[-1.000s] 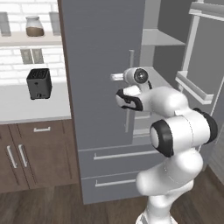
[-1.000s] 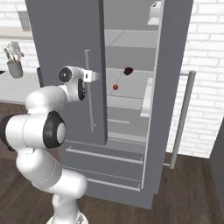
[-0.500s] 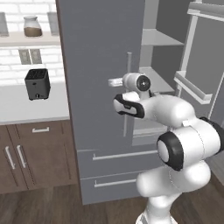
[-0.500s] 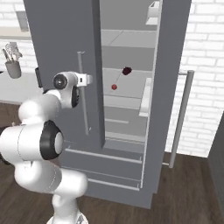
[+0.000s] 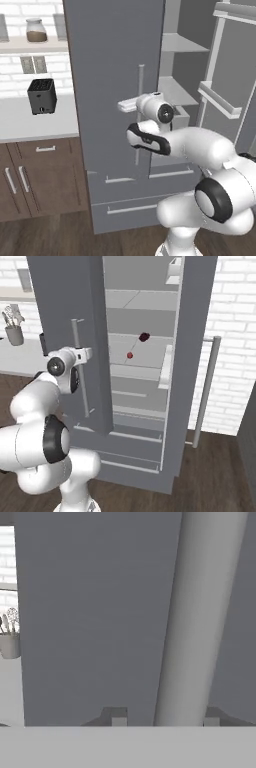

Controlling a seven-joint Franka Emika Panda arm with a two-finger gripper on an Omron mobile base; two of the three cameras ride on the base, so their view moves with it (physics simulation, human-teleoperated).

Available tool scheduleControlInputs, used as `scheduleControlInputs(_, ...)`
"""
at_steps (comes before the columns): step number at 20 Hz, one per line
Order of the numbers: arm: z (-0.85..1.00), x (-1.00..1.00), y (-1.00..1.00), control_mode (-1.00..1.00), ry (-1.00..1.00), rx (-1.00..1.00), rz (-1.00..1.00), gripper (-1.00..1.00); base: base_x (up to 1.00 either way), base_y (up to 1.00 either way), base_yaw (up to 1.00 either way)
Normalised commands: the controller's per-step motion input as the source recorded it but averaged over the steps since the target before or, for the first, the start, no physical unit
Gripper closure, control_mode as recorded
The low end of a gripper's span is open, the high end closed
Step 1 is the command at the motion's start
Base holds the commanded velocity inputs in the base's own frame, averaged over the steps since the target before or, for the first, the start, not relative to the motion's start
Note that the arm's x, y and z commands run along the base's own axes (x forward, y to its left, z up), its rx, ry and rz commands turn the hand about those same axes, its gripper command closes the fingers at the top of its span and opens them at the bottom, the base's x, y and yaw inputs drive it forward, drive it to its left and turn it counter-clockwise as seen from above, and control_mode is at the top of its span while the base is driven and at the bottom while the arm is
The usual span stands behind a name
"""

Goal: Take the strawberry from the fridge and place it on top of the pancake, located on the dining counter.

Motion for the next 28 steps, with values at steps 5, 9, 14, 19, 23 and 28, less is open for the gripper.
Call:
scheduleControlInputs(5, 0.0, -0.45, 1.0, -1.0, 0.03, -0.03, 0.0, 1.0, 0.0, 0.0, 0.0)
scheduleControlInputs(9, 0.02, -0.53, 1.0, -1.0, 0.06, -0.03, 0.0, 1.0, 0.0, 0.0, 0.0)
scheduleControlInputs(14, 0.01, -0.61, 1.0, -1.0, 0.05, -0.04, 0.0, 1.0, 0.0, 0.0, 0.0)
scheduleControlInputs(19, -0.06, -0.32, 1.0, -1.0, 0.0, -0.1, -0.02, 1.0, 0.0, 0.0, 0.0)
scheduleControlInputs(23, -0.16, -0.04, 1.0, -1.0, 0.0, -0.1, -0.04, 1.0, 0.0, 0.0, 0.0)
scheduleControlInputs(28, -0.28, 0.0, 1.0, -1.0, -0.04, -0.09, -0.04, 1.0, 0.0, 0.0, 0.0)
